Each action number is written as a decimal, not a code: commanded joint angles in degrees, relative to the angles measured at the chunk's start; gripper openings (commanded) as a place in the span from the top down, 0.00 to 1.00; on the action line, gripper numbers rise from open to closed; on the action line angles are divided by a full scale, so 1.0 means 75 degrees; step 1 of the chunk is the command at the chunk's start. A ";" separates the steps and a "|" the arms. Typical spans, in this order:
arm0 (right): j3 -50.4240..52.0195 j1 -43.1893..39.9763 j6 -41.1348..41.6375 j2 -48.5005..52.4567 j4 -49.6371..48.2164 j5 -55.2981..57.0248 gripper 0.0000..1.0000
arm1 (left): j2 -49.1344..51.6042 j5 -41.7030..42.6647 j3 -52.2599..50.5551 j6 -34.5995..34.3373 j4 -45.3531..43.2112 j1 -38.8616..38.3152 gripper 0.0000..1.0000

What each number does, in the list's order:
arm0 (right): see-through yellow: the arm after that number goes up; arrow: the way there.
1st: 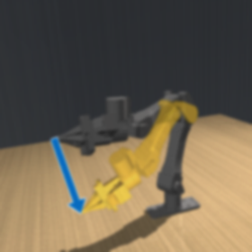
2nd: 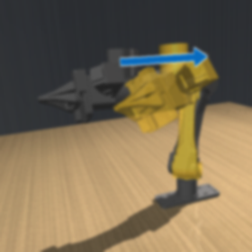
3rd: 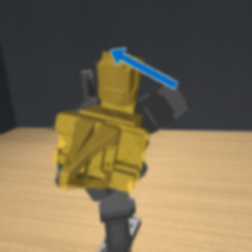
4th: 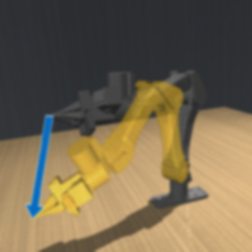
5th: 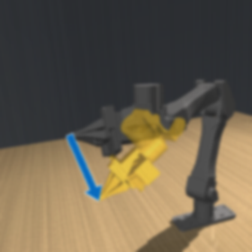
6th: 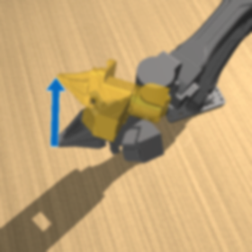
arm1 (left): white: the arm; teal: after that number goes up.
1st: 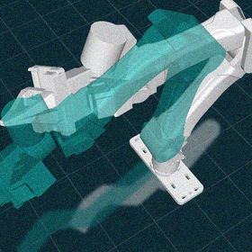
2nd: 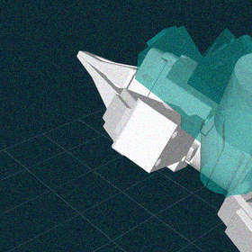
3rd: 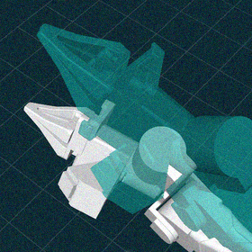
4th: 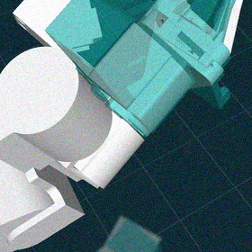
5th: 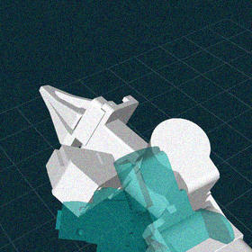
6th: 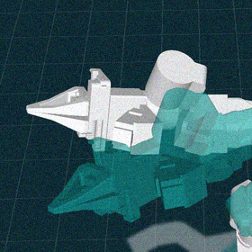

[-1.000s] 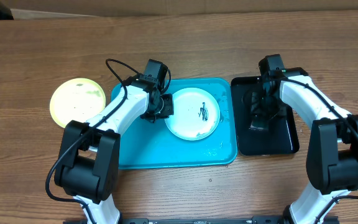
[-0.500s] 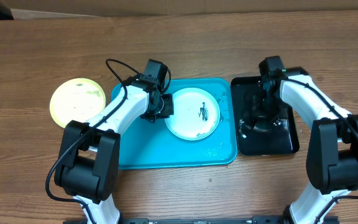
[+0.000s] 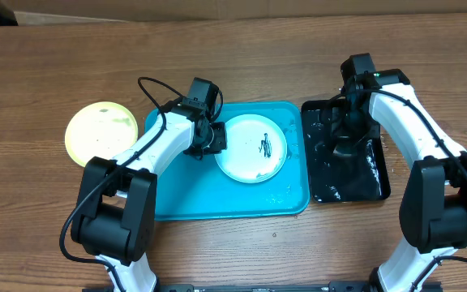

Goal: Clean dirty plates on tray and stack at the side
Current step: 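Grasp the green sponge in the black tray with the right gripper, then lift the sponge and move it over the white plate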

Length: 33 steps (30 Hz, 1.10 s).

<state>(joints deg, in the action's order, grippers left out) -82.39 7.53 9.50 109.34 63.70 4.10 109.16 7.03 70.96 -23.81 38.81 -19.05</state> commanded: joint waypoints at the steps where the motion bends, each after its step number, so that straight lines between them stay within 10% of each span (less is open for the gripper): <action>1: -0.0189 -0.0020 -0.0105 -0.0166 0.0029 0.0379 0.96 | 0.0032 -0.0023 -0.0117 0.0087 -0.0041 -0.0020 0.84; 13: -0.0090 -0.0020 0.0105 -0.0163 0.0408 0.0420 0.96 | 0.0032 -0.0020 -0.0192 0.0085 -0.0128 -0.0023 0.96; 20: 0.0219 -0.0020 -0.0527 -0.0163 0.0181 0.0452 0.96 | 0.0032 -0.0017 -0.0192 0.0087 -0.0122 -0.0020 0.96; 23: -0.0047 -0.0020 -0.0731 -0.0163 0.0487 0.0449 0.96 | 0.0032 -0.0023 -0.0192 0.0087 -0.0128 -0.0020 0.80; 33: -0.0536 -0.0020 -0.0729 -0.0163 0.1014 0.0449 0.96 | 0.0032 -0.0201 -0.0195 0.0087 -0.0131 -0.0023 0.87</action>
<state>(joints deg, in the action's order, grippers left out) -84.97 7.53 4.47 109.34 71.46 6.87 109.19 6.70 70.37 -23.59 37.91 -19.05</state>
